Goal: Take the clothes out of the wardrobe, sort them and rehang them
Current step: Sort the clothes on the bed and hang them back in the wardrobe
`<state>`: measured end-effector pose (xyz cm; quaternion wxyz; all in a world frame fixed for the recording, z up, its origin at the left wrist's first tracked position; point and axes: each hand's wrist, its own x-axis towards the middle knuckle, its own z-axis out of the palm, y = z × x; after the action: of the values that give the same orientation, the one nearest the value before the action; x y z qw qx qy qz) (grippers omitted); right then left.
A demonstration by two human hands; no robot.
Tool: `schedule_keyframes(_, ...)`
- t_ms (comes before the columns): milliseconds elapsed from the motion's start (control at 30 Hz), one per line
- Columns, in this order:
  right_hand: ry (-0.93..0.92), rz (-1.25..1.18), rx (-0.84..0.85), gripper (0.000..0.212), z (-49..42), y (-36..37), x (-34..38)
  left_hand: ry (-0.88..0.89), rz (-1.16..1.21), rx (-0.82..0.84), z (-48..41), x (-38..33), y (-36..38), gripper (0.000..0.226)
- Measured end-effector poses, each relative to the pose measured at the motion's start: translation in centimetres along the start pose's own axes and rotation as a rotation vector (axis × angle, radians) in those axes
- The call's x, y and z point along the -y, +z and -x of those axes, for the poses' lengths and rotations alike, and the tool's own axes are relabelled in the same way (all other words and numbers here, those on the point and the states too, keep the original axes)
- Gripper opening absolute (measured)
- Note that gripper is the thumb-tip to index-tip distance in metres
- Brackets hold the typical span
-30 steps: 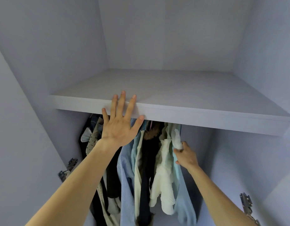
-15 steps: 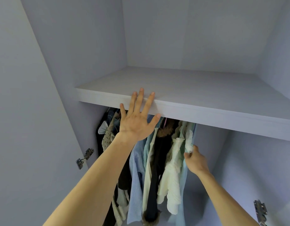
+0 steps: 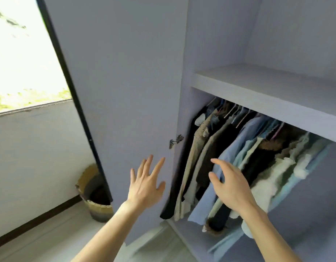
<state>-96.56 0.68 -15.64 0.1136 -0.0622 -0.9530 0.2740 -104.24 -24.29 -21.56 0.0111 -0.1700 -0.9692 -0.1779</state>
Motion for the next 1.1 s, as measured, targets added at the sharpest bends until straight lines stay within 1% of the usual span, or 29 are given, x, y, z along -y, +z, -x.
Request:
schedule_keyframes(167, -0.395, 0.059, 0.169, 0.042, 2.3, 8.8, 11.2, -0.400, -0.019, -0.043, 14.5, 12.8, -2.9, 0.071)
schedule_keyframes(267, -0.615, 0.069, 0.316, 0.042, 6.1, 14.2, 18.0, -0.672, -0.012, -0.074, 24.8, 18.5, -4.2, 0.066)
schedule_keyframes(367, -0.835, 0.057, 0.459, 0.041, 11.2, 18.5, 24.3, -0.925, 0.017, -0.110, 36.1, 21.8, -4.2, 0.064)
schedule_keyframes(467, -1.058, 0.059, 0.570, 0.041, 17.0, 22.3, 29.7, -1.178, 0.073, -0.105, 47.1, 22.7, -3.4, 0.063)
schedule_keyframes(533, -1.202, 0.070, 0.617, 0.041, 20.9, 24.4, 32.9, -1.327, 0.110, -0.112, 53.8, 22.4, -2.7, 0.064)
schedule_keyframes(600, -1.320, 0.075, 0.701, 0.042, 25.1, 26.2, 35.9, -1.453, 0.137, -0.148, 60.0, 21.3, -2.0, 0.065)
schedule_keyframes(667, -1.429, 0.082, 0.806, 0.044, 29.3, 27.7, 38.3, -1.565, 0.156, -0.199, 65.3, 19.3, -1.4, 0.064)
schedule_keyframes(767, -1.608, 0.074, 0.911, 0.044, 35.7, 29.3, 41.0, -1.742, 0.213, -0.269, 71.5, 15.3, -0.5, 0.061)
schedule_keyframes(933, -1.864, 0.064, 1.099, 0.046, 45.0, 30.3, 43.5, -2.004, 0.220, -0.382, 78.2, 8.0, 1.1, 0.059)
schedule_keyframes(1033, -2.019, 0.065, 1.183, 0.048, 49.3, 30.5, 43.8, -2.179, 0.248, -0.445, 80.0, 3.9, 2.5, 0.058)
schedule_keyframes(1100, -2.086, 0.049, 1.232, 0.047, 51.7, 30.5, 43.6, -2.272, 0.263, -0.470, 80.4, 1.3, 3.6, 0.058)
